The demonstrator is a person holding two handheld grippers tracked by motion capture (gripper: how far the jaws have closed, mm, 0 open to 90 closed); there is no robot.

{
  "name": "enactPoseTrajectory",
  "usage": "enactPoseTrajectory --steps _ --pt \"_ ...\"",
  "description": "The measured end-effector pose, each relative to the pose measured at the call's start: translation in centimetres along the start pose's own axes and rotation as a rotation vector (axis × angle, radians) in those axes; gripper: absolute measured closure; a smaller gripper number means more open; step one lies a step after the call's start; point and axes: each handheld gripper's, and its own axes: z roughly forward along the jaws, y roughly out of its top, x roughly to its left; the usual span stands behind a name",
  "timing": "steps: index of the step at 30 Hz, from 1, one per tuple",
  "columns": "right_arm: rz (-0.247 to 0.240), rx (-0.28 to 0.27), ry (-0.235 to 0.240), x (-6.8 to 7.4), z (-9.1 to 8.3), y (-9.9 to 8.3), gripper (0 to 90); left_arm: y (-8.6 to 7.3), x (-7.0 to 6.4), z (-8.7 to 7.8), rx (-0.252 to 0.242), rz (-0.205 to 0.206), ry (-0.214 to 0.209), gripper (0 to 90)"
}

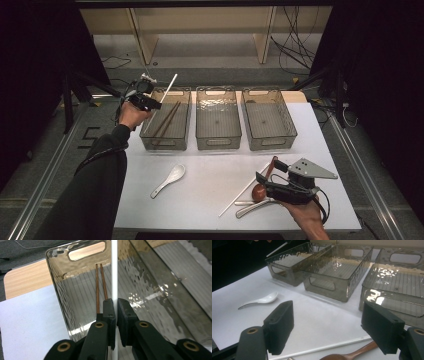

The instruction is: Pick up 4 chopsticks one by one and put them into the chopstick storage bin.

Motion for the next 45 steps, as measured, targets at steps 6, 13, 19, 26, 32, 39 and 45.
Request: enactPoseTrajectory --steps 6,13,19,26,32,39,45 --pt "0.000 -0.001 0.001 0.0 0.0 0.0 26.9 -0.8 0.1 1.3 0.011 -0.012 0.001 84.4" --pt "0.000 -0.001 0.002 0.0 0.0 0.0 26.9 -1.5 0.3 2.5 0.039 -0.028 0.009 84.3" --pt "0.002 0.002 0.005 0.0 0.0 0.0 26.9 -1.2 -0.1 2.1 0.001 -0.038 0.010 50.8" --pt "0.000 0.003 0.005 0.1 0.0 0.0 26.9 -0.6 -0.7 0.7 0.010 -0.041 -0.030 38.5" --pt "0.001 0.003 0.006 0.0 0.0 0.0 26.9 -1.0 -1.1 -0.7 -0.018 -0.038 -0.074 33.9" --pt "0.000 0.008 0.008 0.1 0.0 0.0 26.9 -2.3 -1.8 -2.9 -0.072 -0.042 -0.132 29.7" --pt "-0.012 0.015 0.015 -0.1 0.1 0.2 26.9 -4.2 -3.3 -5.4 -0.108 -0.024 -0.192 26.2"
